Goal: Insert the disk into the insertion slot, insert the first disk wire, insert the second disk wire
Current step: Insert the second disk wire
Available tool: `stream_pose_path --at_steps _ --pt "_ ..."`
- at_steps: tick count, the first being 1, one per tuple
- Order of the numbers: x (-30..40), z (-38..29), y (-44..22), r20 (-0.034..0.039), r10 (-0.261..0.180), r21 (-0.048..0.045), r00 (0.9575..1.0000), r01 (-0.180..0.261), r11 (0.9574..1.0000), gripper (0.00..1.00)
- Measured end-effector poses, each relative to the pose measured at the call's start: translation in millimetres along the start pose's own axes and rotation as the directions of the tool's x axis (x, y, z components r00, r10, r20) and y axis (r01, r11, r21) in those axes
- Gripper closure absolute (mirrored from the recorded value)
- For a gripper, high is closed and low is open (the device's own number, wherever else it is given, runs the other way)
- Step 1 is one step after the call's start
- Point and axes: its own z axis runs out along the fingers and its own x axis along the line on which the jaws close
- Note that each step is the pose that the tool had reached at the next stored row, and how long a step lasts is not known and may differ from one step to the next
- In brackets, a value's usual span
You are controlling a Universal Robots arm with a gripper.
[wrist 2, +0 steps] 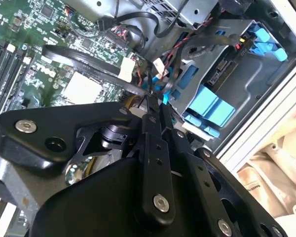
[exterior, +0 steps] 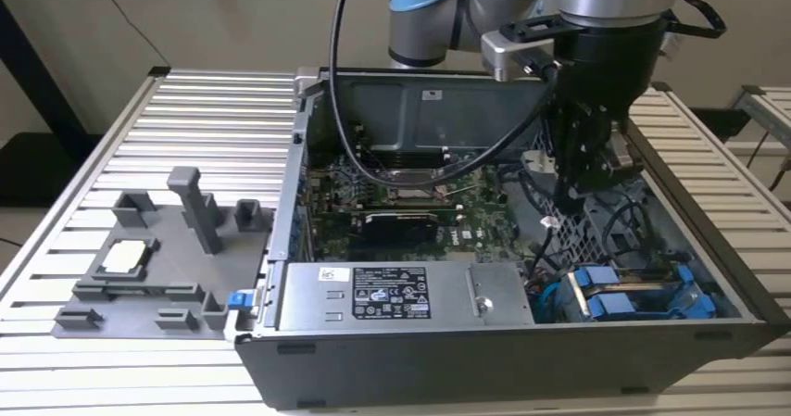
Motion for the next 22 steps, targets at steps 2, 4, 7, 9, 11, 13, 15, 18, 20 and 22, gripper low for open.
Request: stream_pose_path --at_steps 2,4,7,9,11,13,15,18,20,22 --pt "7.1 1.2 0.3 0.0002 0.0 -0.0001 1.0 0.0 1.0 0.84" --pt "13.4 2.4 0.0 0.0003 0.0 -0.001 1.0 0.0 1.0 0.84" --pt "22.0 4.0 -1.1 0.0005 -0.001 -0.0038 1.0 0.001 1.0 0.84" --pt "27.5 5.1 -1.6 0.001 -0.001 -0.0061 1.0 0.001 1.0 0.84" --pt "31.4 5.7 -1.6 0.0013 -0.001 -0.0089 1.0 0.001 1.0 0.84" --pt "33.7 6.2 -2.9 0.0024 -0.001 -0.0121 1.0 0.001 0.9999 0.84" --pt "35.5 7.3 -7.7 0.0046 -0.002 -0.0169 1.0 0.002 0.9999 0.84" --pt "38.3 9.1 -16.4 0.0075 -0.003 -0.0257 1.0 0.003 0.9997 0.84" --pt "40.2 10.3 -22.6 0.0094 -0.003 -0.0316 1.0 0.004 0.9995 0.84" --pt "42.1 11.6 -28.7 0.0111 -0.004 -0.0373 0.9999 0.004 0.9993 0.84"
